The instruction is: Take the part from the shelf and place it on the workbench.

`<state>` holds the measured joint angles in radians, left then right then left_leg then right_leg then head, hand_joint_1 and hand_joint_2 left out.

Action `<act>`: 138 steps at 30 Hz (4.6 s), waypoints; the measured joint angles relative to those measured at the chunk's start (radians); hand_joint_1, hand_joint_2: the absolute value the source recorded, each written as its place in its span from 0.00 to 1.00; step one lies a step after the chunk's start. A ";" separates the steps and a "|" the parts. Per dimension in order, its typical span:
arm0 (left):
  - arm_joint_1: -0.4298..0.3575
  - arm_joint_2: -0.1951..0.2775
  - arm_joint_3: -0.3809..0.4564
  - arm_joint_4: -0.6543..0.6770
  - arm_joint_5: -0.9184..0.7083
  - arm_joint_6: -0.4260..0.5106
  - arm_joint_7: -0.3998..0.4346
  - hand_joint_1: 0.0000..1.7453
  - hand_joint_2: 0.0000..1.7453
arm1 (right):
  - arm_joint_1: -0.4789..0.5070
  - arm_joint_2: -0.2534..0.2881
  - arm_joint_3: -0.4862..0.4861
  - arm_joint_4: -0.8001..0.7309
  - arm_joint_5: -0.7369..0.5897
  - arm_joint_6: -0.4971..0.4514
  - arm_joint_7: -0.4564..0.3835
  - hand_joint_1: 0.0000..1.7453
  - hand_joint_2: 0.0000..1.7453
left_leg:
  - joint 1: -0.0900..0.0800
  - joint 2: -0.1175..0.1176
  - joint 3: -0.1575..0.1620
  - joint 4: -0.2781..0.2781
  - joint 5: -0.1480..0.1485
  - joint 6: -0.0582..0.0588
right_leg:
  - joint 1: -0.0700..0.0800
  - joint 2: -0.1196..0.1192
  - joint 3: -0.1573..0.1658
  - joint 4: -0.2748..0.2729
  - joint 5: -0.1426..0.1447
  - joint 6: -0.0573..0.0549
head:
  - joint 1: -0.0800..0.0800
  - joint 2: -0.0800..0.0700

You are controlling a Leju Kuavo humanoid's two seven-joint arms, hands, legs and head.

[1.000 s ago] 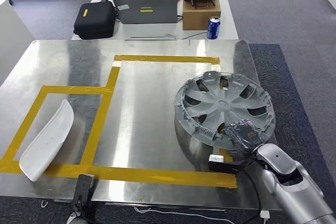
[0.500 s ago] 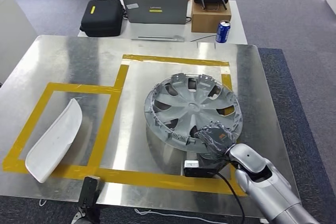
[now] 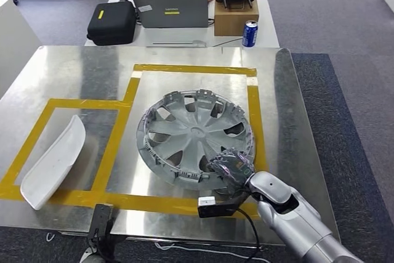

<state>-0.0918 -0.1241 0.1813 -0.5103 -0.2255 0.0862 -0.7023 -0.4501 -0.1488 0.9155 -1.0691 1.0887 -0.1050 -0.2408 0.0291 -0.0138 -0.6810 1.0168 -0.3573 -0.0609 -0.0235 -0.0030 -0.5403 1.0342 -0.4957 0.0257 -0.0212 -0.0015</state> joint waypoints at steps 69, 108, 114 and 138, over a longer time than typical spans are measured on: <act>0.006 0.046 0.457 0.005 0.115 -0.011 0.004 0.00 0.00 | 0.685 -0.090 -0.391 -0.477 -0.284 -0.389 0.045 0.00 0.00 | -0.007 0.028 -0.097 0.302 -0.176 0.014 | 0.000 0.032 -0.013 0.049 -0.037 0.023 | -0.015 0.000; 0.368 -0.026 0.160 -0.822 0.078 -0.290 0.017 0.00 0.00 | 0.569 0.066 -0.691 -0.110 -0.402 -0.353 -0.141 0.00 0.00 | 0.128 0.013 -0.018 0.188 -0.175 -0.047 | 0.021 0.051 -0.098 0.058 0.005 0.111 | -0.042 0.000; 0.407 0.003 0.094 -0.826 0.061 -0.238 0.017 0.00 0.00 | 0.592 0.098 -0.685 -0.092 -0.397 -0.336 -0.151 0.00 0.00 | 0.075 -0.002 -0.061 0.145 -0.108 -0.024 | 0.041 -0.006 -0.214 0.318 -0.162 0.055 | 0.080 0.000; 0.315 0.093 -0.175 -0.644 -0.175 0.019 -0.006 0.00 1.00 | 0.596 0.105 -0.738 -0.100 -0.411 -0.366 -0.165 0.00 0.00 | 0.186 0.193 -0.038 0.266 -0.251 -0.208 | -0.047 -0.183 -0.021 0.002 -0.086 0.157 | 0.080 -0.001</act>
<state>0.2234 -0.0314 0.0063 -1.1548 -0.4003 0.1052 -0.7086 0.1461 -0.0440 0.1771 -1.1687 0.6777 -0.4712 -0.4055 0.2149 0.1789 -0.7192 1.2826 -0.6087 -0.2686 -0.0702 -0.1864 -0.5616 1.0359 -0.5821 0.1824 0.0589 -0.0027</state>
